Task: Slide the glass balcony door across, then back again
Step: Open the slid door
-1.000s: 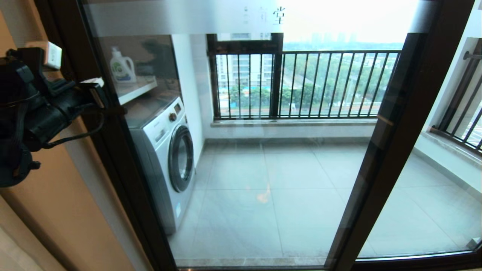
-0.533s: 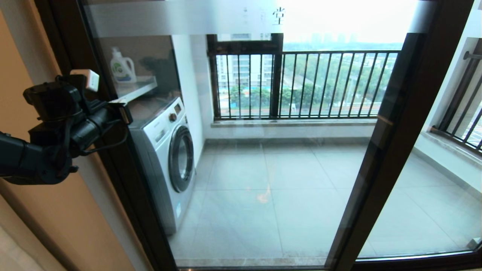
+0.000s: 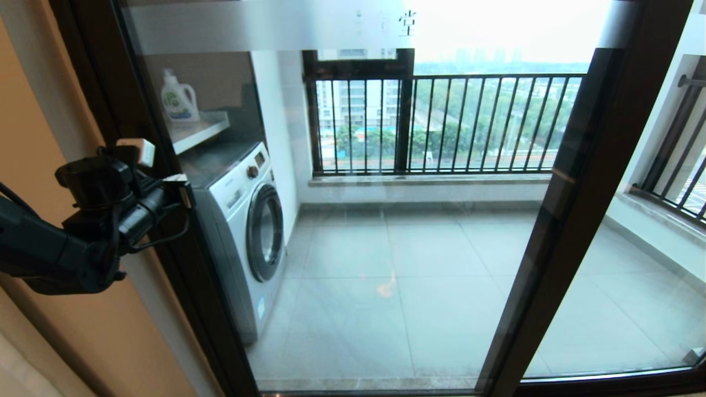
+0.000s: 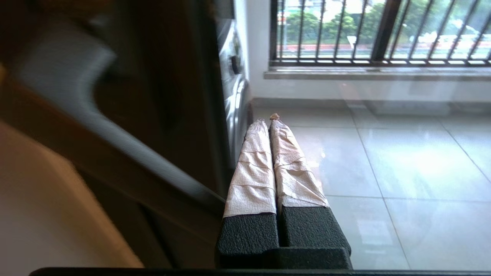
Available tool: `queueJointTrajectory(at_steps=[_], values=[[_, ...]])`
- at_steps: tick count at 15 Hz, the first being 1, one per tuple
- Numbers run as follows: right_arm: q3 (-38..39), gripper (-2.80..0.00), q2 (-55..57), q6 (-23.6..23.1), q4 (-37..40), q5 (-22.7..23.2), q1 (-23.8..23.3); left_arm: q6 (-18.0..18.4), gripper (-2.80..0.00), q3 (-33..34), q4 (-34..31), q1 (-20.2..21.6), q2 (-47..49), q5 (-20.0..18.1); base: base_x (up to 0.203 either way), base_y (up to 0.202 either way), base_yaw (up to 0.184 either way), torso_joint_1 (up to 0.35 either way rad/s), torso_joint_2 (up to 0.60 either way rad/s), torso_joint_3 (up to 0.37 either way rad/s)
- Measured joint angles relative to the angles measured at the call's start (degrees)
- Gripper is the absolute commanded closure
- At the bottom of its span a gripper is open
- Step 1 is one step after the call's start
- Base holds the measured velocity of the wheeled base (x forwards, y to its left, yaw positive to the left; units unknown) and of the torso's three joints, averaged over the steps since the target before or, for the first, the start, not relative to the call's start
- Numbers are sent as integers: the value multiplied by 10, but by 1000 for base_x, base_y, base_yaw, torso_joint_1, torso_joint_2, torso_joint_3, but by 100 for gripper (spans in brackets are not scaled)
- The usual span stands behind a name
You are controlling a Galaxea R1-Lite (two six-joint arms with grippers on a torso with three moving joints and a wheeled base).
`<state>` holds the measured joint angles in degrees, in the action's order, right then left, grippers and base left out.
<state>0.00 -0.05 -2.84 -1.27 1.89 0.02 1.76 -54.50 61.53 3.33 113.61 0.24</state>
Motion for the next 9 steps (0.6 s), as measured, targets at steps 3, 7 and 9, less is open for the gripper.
queueJointTrajectory(at_steps=[3,7,9], values=[[0,0,0,0,0,0,0,1,0,9,8,7,4,-1,0,0,0,0,0,0],[0,0,0,0,0,0,0,-1,0,19,17,27,8,-5,0,0,0,0,0,0],[0,0,0,0,0,0,0,-1,0,20,20,44,10,-8,0,0,0,0,0,0]])
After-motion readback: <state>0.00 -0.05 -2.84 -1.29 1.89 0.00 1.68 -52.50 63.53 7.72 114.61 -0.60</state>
